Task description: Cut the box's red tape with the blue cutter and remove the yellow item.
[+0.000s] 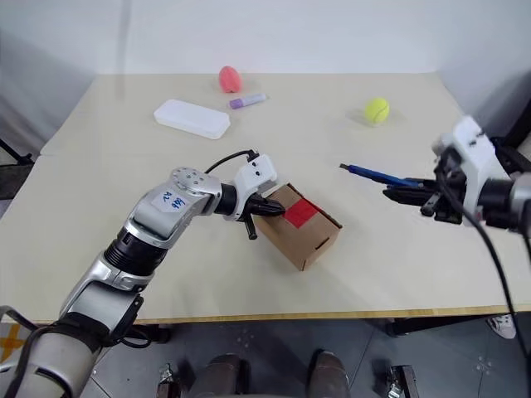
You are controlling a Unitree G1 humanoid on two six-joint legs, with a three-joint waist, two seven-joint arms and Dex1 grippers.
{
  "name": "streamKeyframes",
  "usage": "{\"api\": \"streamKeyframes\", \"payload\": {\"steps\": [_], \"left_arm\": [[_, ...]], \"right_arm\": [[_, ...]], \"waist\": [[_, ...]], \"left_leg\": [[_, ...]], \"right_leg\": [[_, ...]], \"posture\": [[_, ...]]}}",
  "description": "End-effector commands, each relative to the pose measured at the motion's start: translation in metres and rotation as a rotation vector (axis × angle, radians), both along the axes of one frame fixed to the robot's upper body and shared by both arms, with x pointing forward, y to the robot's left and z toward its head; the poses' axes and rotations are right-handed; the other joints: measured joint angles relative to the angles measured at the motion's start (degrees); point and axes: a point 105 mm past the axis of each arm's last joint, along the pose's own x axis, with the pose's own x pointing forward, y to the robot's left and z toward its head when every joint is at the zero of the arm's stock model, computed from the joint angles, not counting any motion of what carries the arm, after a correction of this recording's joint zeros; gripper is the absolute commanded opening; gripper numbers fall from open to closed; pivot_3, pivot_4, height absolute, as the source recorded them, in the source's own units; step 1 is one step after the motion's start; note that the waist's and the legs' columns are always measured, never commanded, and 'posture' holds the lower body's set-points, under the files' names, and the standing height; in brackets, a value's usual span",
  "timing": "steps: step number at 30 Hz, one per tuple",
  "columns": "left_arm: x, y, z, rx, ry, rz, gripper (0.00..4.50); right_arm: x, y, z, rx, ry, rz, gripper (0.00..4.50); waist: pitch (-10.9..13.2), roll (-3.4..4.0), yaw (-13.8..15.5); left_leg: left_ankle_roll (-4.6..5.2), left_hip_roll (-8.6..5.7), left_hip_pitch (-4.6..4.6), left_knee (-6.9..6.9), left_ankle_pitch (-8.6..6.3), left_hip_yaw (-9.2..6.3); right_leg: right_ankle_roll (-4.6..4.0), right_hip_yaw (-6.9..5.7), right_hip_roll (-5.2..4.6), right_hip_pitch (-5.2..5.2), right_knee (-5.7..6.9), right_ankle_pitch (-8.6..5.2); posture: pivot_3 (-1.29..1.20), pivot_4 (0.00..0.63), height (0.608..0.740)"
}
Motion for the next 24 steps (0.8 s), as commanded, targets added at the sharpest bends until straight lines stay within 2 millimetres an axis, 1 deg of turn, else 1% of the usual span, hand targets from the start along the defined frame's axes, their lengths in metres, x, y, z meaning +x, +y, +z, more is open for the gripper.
{"api": "streamKeyframes", "payload": {"steps": [1,3,4,5,6,8,12,13,15,17,19,21,23,24], "left_arm": [[0.006,0.014,-0.025,0.073,0.058,0.059,0.00],[0.007,0.015,-0.022,0.059,0.049,0.053,0.00],[0.008,0.015,-0.020,0.053,0.043,0.049,0.00],[0.009,0.016,-0.017,0.041,0.036,0.045,0.00],[0.009,0.017,-0.015,0.034,0.032,0.042,0.00],[0.009,0.020,-0.009,0.014,0.023,0.036,0.00],[0.006,0.030,0.007,-0.033,0.008,0.013,0.00],[0.005,0.032,0.011,-0.045,0.010,0.009,0.00],[-0.002,0.047,0.022,-0.069,0.042,-0.008,0.00],[-0.010,0.063,0.028,-0.071,0.080,-0.023,0.00],[-0.018,0.077,0.032,-0.069,0.115,-0.028,0.00],[-0.025,0.089,0.038,-0.080,0.152,-0.024,0.00],[-0.031,0.100,0.041,-0.075,0.180,-0.019,0.00],[-0.033,0.103,0.041,-0.073,0.191,-0.014,0.00]], "right_arm": [[0.011,-0.027,-0.019,0.008,-0.144,-0.120,0.18],[0.012,-0.039,-0.059,-0.038,-0.109,-0.161,0.18],[0.012,-0.043,-0.072,-0.057,-0.107,-0.176,0.18],[0.014,-0.048,-0.085,-0.056,-0.106,-0.199,0.53],[0.015,-0.051,-0.092,-0.053,-0.109,-0.213,0.89],[0.021,-0.060,-0.098,-0.008,-0.116,-0.284,1.34],[0.027,-0.062,-0.095,0.019,-0.160,-0.290,1.34],[0.027,-0.062,-0.094,0.016,-0.165,-0.285,1.45],[0.029,-0.063,-0.082,0.010,-0.200,-0.272,1.45],[0.031,-0.062,-0.070,-0.021,-0.234,-0.250,1.45],[0.032,-0.056,-0.059,-0.051,-0.261,-0.211,1.45],[0.034,-0.045,-0.047,-0.069,-0.285,-0.158,1.45],[0.035,-0.029,-0.036,-0.076,-0.297,-0.085,1.45],[0.036,-0.025,-0.033,-0.076,-0.302,-0.066,1.45]], "waist": [[0.01,0.07,0.03],[0.01,0.07,0.15],[0.01,0.08,0.07],[0.03,0.11,-0.09],[0.05,0.15,-0.19],[0.14,0.31,-0.47],[0.23,0.48,-0.80],[0.24,0.48,-0.88],[0.29,0.52,-1.08],[0.40,0.60,-1.39],[0.50,0.66,-1.58],[0.59,0.58,-1.57],[0.65,0.56,-1.58],[0.66,0.54,-1.59]], "left_leg": [[0.01,0.00,0.02,0.00,0.00,0.02],[0.00,0.01,0.04,-0.02,0.02,0.00],[0.00,0.00,0.03,-0.02,0.02,0.01],[0.00,-0.01,0.02,-0.02,0.02,0.03],[0.01,-0.01,0.03,-0.02,0.02,0.06],[0.02,-0.01,0.11,-0.02,0.05,0.08],[0.02,0.01,0.09,-0.02,0.08,0.09],[0.02,0.01,0.07,-0.04,0.08,0.09],[0.02,0.01,0.05,-0.11,0.08,0.09],[0.02,0.01,-0.05,-0.13,0.08,0.11],[0.02,0.01,-0.06,-0.15,0.07,0.13],[0.02,0.01,-0.08,-0.16,0.06,0.13],[0.01,0.02,-0.10,-0.15,0.06,0.13],[0.01,0.02,-0.09,-0.15,0.06,0.13]], "right_leg": [[0.01,0.03,0.00,-0.01,0.03,0.01],[0.00,0.01,0.01,0.00,0.02,0.00],[0.01,0.01,0.01,0.00,0.02,0.01],[0.01,0.02,0.00,0.00,0.00,0.01],[0.02,0.05,0.00,0.00,0.01,0.01],[0.00,0.09,0.01,0.00,0.04,0.04],[-0.03,0.10,0.02,-0.05,0.06,0.06],[-0.03,0.10,0.01,-0.07,0.05,0.06],[-0.03,0.09,0.02,-0.11,0.02,0.06],[-0.02,0.10,0.02,-0.22,0.02,0.06],[-0.02,0.09,0.02,-0.23,0.00,0.06],[-0.01,0.09,0.02,-0.25,0.00,0.06],[-0.01,0.09,0.02,-0.25,-0.01,0.06],[-0.01,0.09,0.02,-0.25,-0.01,0.06]], "posture": [[0.00,0.150,0.740],[0.00,0.150,0.740],[0.00,0.150,0.740],[0.00,0.150,0.740],[0.00,0.150,0.740],[0.00,0.150,0.740],[0.00,0.150,0.740],[0.00,0.150,0.740],[0.00,0.150,0.740],[0.00,0.150,0.740],[0.00,0.150,0.740],[0.00,0.150,0.740],[0.00,0.150,0.740],[0.00,0.150,0.740]]}}
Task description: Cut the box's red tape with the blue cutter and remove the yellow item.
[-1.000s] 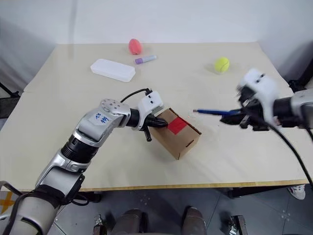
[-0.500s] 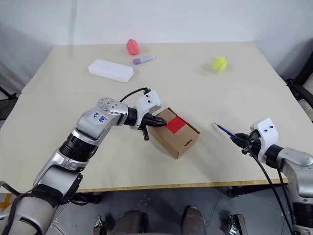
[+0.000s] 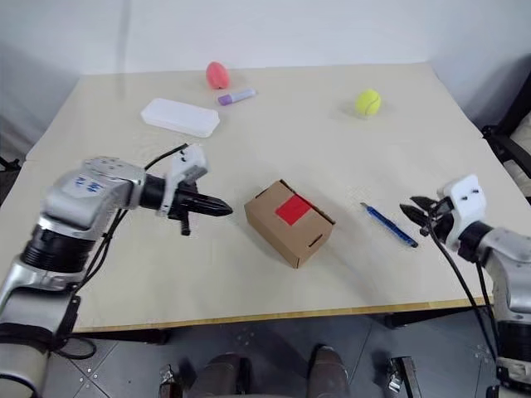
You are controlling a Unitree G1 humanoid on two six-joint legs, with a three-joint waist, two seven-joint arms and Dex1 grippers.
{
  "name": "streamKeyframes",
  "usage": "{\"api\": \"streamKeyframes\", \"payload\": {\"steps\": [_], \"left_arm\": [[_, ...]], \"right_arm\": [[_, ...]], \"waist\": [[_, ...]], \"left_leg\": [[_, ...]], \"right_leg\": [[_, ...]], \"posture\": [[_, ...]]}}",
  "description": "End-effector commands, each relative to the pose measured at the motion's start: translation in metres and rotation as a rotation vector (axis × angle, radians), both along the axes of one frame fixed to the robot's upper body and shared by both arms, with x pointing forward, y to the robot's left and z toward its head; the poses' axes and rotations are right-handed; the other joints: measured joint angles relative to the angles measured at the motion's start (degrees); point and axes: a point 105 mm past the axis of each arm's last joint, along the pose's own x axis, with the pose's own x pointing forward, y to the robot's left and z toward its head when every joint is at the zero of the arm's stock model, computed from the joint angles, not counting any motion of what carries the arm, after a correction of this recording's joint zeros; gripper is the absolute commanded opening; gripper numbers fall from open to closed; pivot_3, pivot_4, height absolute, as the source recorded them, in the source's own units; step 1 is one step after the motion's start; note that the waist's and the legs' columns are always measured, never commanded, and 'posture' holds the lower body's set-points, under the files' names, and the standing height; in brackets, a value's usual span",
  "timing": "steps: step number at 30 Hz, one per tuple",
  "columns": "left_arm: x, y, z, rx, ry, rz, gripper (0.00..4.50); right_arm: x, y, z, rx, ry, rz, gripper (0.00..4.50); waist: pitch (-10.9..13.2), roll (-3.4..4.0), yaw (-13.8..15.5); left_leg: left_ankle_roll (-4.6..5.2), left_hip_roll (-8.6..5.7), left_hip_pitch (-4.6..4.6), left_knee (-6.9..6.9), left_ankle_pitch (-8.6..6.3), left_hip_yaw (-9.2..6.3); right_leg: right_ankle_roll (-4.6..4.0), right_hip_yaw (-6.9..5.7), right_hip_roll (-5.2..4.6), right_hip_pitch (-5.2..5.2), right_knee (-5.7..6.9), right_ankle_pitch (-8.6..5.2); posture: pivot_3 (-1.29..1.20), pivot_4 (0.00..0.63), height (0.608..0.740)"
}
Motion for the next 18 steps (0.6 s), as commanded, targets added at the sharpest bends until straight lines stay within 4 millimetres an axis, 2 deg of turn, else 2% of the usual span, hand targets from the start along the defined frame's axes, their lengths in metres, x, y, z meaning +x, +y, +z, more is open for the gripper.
{"api": "streamKeyframes", "payload": {"steps": [1,2,6,10,13,16,18], "left_arm": [[-0.012,0.006,0.012,-0.022,0.008,-0.027,0.00],[-0.014,0.008,0.010,-0.017,0.016,-0.022,0.00],[-0.022,0.010,-0.008,0.017,0.055,-0.013,0.00],[-0.031,-0.002,-0.025,0.003,0.089,-0.026,0.00],[-0.035,-0.012,-0.035,-0.005,0.101,-0.035,0.00],[-0.038,-0.024,-0.046,-0.023,0.109,-0.039,0.00],[-0.036,-0.029,-0.051,-0.033,0.110,-0.027,0.00]], "right_arm": [[0.001,0.021,0.024,-0.038,-0.049,0.100,1.72],[0.002,0.024,0.026,-0.049,-0.052,0.111,1.88],[0.012,0.037,0.028,-0.137,-0.052,0.176,3.18],[0.023,0.046,0.019,-0.260,-0.041,0.236,4.49],[0.031,0.053,0.013,-0.290,-0.040,0.269,4.49],[0.056,0.058,0.012,-0.301,-0.085,0.214,4.49],[0.069,0.058,0.006,-0.319,-0.054,0.164,4.49]], "waist": [[0.03,-0.03,-0.01],[0.03,-0.03,0.13],[0.10,-0.10,0.26],[0.14,-0.16,0.19],[0.17,-0.16,0.06],[0.17,-0.17,-0.17],[0.18,-0.15,-0.41]], "left_leg": [[-0.01,0.00,-0.01,0.00,0.00,0.00],[-0.01,0.01,-0.01,0.00,-0.01,0.00],[0.00,0.01,-0.02,0.00,-0.03,0.01],[0.00,0.01,-0.06,0.00,-0.03,0.01],[0.00,0.01,-0.07,0.00,-0.03,0.02],[0.00,0.01,-0.06,0.01,-0.03,0.03],[0.00,0.02,-0.02,0.03,-0.03,0.05]], "right_leg": [[0.00,0.00,0.00,0.00,-0.01,0.00],[0.00,0.00,0.00,0.00,0.00,0.00],[0.00,-0.01,0.00,-0.01,-0.03,0.00],[0.00,-0.02,0.00,-0.04,-0.03,0.00],[0.01,-0.02,0.00,-0.05,-0.03,0.00],[0.00,-0.02,0.00,-0.05,-0.03,0.00],[0.00,0.00,0.00,-0.05,0.02,0.00]], "posture": [[0.00,0.150,0.740],[0.00,0.150,0.740],[0.00,0.150,0.740],[0.00,0.150,0.740],[0.00,0.150,0.740],[0.00,0.150,0.740],[0.00,0.150,0.740]]}}
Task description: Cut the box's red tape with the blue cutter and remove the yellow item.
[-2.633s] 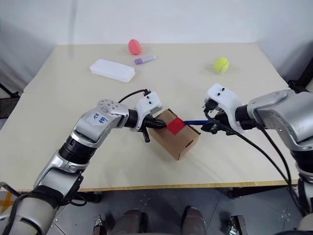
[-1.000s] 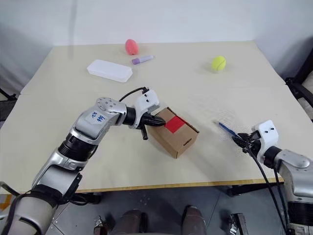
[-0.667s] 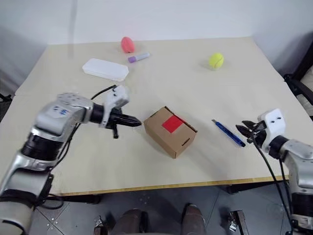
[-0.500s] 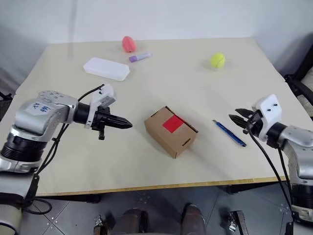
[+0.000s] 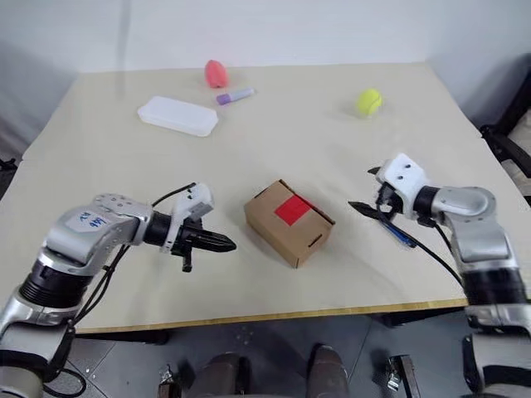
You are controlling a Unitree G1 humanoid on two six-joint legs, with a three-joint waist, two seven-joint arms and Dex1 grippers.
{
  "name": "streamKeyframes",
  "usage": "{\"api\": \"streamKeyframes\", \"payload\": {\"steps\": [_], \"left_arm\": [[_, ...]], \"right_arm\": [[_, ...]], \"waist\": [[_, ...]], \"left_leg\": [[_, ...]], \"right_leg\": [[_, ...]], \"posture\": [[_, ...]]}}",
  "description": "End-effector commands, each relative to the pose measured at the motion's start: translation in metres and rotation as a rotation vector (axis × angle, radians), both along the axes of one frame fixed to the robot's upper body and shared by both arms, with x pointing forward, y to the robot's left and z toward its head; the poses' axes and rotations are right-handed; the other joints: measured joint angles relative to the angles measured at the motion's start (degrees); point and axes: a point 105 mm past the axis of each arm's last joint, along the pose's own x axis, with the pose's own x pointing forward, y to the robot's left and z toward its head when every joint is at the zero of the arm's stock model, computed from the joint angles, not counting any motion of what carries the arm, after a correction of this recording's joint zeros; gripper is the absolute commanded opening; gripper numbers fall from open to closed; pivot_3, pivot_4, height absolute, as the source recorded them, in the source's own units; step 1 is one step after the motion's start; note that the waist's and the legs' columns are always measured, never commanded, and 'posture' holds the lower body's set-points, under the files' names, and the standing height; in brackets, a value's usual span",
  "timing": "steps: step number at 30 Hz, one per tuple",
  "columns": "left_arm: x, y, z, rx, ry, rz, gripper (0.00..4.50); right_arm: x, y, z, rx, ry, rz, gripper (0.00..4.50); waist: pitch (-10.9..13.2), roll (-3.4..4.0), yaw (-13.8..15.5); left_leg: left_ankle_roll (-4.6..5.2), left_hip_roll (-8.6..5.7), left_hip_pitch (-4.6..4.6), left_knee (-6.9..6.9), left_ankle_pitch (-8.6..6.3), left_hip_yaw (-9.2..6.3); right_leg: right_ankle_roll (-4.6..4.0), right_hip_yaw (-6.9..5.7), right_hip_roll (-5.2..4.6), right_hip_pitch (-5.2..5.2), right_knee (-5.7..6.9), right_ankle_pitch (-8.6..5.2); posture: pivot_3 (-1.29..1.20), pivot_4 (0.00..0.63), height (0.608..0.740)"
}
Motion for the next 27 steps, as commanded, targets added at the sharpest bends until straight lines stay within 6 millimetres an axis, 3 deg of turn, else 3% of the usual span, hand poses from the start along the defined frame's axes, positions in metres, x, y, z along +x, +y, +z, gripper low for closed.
{"api": "streamKeyframes", "payload": {"steps": [1,3,7,14,21,27], "left_arm": [[0.009,-0.013,-0.003,-0.015,-0.062,0.041,0.00],[0.021,-0.019,-0.008,-0.022,-0.095,0.099,0.00],[0.040,-0.023,-0.010,-0.019,-0.166,0.187,0.00],[0.052,-0.018,0.000,-0.045,-0.222,0.250,0.00],[0.057,-0.008,0.011,-0.042,-0.246,0.267,0.00],[0.060,0.001,0.015,-0.028,-0.258,0.283,0.00]], "right_arm": [[0.020,0.006,-0.002,-0.037,0.007,-0.049,4.31],[0.025,0.018,-0.009,-0.040,0.049,-0.022,3.86],[0.014,0.063,-0.015,-0.047,0.141,0.166,2.55],[-0.014,0.099,-0.011,-0.009,0.210,0.332,0.05],[-0.035,0.132,-0.011,0.000,0.247,0.431,0.02],[-0.040,0.154,-0.019,0.022,0.262,0.457,0.02]], "waist": [[0.02,0.02,0.00],[0.02,0.02,0.03],[0.02,0.02,0.05],[0.03,0.04,0.23],[0.03,0.04,0.20],[0.03,0.04,0.14]], "left_leg": [[0.00,0.00,-0.01,0.00,0.00,0.00],[-0.01,0.01,0.00,-0.02,0.00,-0.01],[-0.01,0.01,-0.04,-0.02,0.00,-0.02],[-0.03,0.01,-0.04,0.00,-0.01,-0.02],[-0.04,0.01,-0.04,0.00,-0.02,-0.02],[-0.05,0.01,-0.02,-0.01,-0.02,-0.02]], "right_leg": [[0.00,0.00,0.00,-0.01,0.01,0.00],[0.00,-0.01,0.00,-0.04,0.03,0.00],[0.02,-0.06,0.01,-0.04,0.03,0.01],[0.06,-0.06,0.00,-0.05,0.03,0.04],[0.06,-0.06,0.00,-0.06,0.05,0.03],[0.06,-0.06,0.00,-0.06,0.08,0.03]], "posture": [[0.00,0.150,0.740],[0.00,0.150,0.740],[0.00,0.150,0.740],[0.00,0.150,0.740],[0.00,0.150,0.740],[0.00,0.150,0.740]]}}
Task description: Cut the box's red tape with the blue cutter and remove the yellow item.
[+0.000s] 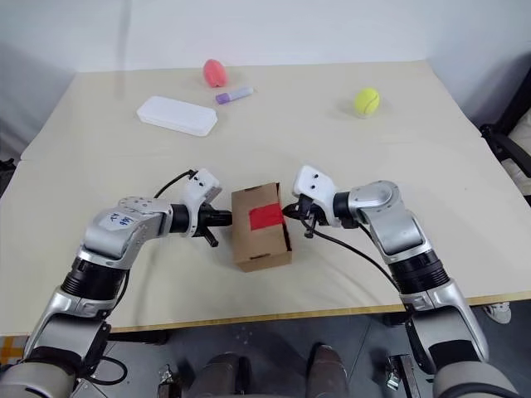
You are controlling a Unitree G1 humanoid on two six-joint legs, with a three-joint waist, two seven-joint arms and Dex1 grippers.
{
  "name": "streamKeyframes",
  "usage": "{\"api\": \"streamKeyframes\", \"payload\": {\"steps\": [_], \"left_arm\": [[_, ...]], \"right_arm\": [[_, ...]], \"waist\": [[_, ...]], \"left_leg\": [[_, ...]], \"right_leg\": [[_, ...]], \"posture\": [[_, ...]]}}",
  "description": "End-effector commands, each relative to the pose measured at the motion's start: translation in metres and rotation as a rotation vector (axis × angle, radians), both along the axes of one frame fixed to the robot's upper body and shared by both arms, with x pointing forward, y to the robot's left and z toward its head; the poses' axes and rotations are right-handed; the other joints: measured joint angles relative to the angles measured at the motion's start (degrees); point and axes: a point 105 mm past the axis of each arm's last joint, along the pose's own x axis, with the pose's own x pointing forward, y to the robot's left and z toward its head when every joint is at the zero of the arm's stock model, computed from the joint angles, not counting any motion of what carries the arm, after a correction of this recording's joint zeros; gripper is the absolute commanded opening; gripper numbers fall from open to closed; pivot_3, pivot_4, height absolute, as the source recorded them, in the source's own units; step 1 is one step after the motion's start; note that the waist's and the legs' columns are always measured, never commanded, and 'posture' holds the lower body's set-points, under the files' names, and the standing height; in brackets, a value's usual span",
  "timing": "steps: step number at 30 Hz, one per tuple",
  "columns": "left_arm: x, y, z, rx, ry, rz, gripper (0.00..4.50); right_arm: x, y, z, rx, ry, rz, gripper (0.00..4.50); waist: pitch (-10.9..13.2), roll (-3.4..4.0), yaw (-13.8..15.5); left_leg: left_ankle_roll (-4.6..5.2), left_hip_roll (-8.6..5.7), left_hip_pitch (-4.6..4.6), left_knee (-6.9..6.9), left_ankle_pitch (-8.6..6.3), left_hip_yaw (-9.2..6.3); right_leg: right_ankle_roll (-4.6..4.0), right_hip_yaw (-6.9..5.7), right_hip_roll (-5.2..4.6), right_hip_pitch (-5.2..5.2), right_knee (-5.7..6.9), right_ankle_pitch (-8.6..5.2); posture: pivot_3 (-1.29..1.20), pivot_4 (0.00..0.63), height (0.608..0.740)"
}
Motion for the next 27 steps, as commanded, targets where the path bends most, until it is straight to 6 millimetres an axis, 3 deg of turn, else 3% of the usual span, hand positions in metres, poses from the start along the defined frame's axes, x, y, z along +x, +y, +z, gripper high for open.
{"api": "streamKeyframes", "payload": {"steps": [1,8,14,17,20,27], "left_arm": [[-0.001,-0.009,0.022,-0.017,-0.077,-0.060,0.00],[0.001,0.004,0.023,0.012,-0.083,-0.033,0.00],[-0.008,0.011,0.023,0.038,-0.066,-0.050,0.00],[-0.004,0.030,0.032,0.047,-0.089,-0.008,0.00],[0.000,0.042,0.040,0.060,-0.103,0.009,0.00],[-0.002,0.056,0.042,0.099,-0.088,-0.013,0.00]], "right_arm": [[-0.009,0.022,0.000,0.026,-0.009,0.062,0.02],[-0.007,0.034,-0.010,0.020,-0.002,0.053,0.02],[0.002,0.026,-0.004,-0.010,-0.100,0.018,0.02],[0.008,0.012,0.006,-0.025,-0.160,-0.026,0.02],[0.012,0.000,0.016,-0.013,-0.190,-0.085,0.58],[0.009,-0.017,0.032,0.009,-0.220,-0.171,3.00]], "waist": [[0.00,0.00,-0.03],[0.00,0.00,-0.08],[0.00,0.00,-0.13],[0.00,0.00,-0.09],[0.00,0.00,-0.10],[0.00,0.00,-0.07]], "left_leg": [[0.00,0.00,0.00,0.00,0.00,0.00],[0.00,0.00,0.00,0.00,0.00,0.00],[-0.01,0.00,-0.03,0.00,-0.01,0.01],[-0.03,0.00,-0.06,0.00,-0.02,0.02],[-0.03,0.00,-0.07,0.00,-0.02,0.03],[-0.03,0.01,-0.09,-0.02,-0.02,0.07]], "right_leg": [[0.00,0.00,0.00,0.00,0.00,0.00],[0.00,0.00,0.00,-0.04,0.05,0.00],[0.00,0.00,0.00,-0.10,0.07,0.00],[0.00,0.00,-0.01,-0.18,0.11,0.00],[0.00,0.00,0.00,-0.21,0.15,0.00],[0.00,0.01,-0.01,-0.30,0.19,0.00]], "posture": [[0.00,0.150,0.740],[0.00,0.150,0.740],[0.00,0.150,0.740],[0.00,0.150,0.740],[0.00,0.150,0.740],[0.00,0.150,0.740]]}}
